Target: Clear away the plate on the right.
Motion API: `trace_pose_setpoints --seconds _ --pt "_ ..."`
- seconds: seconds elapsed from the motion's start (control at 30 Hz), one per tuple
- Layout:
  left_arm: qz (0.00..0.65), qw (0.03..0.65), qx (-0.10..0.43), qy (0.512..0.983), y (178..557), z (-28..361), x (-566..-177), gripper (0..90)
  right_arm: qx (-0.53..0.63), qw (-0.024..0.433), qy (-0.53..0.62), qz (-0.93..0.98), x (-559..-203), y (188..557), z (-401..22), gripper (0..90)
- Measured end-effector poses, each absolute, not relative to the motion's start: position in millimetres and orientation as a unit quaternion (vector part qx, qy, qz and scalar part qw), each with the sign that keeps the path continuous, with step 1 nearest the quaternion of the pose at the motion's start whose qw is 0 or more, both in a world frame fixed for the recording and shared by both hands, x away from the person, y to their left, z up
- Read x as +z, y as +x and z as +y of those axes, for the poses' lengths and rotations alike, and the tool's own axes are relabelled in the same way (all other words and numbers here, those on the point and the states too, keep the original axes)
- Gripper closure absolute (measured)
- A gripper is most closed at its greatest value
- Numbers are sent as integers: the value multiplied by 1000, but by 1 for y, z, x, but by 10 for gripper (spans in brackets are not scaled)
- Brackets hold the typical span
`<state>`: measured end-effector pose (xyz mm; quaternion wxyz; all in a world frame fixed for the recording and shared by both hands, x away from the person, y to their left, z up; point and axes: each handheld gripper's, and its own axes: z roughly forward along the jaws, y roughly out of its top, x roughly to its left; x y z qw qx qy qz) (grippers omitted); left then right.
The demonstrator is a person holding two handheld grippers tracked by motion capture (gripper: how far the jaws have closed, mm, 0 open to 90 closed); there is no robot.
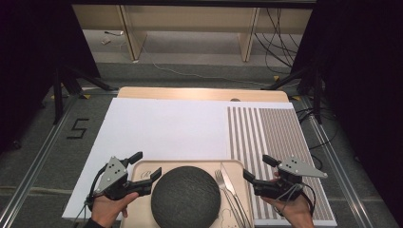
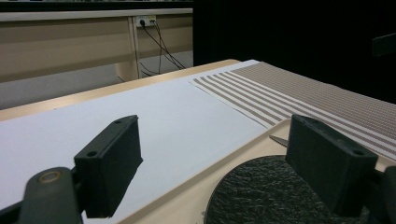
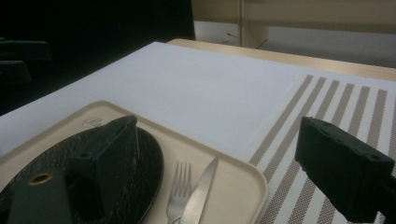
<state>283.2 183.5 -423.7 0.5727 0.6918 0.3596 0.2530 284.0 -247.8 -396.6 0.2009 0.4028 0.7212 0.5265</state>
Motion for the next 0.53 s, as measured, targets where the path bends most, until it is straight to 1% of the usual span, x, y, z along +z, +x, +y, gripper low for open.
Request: trace_pose_setpoints --seconds 0.53 --pt "358 573 253 692 283 183 -424 167 532 208 407 712 -397 285 -250 126"
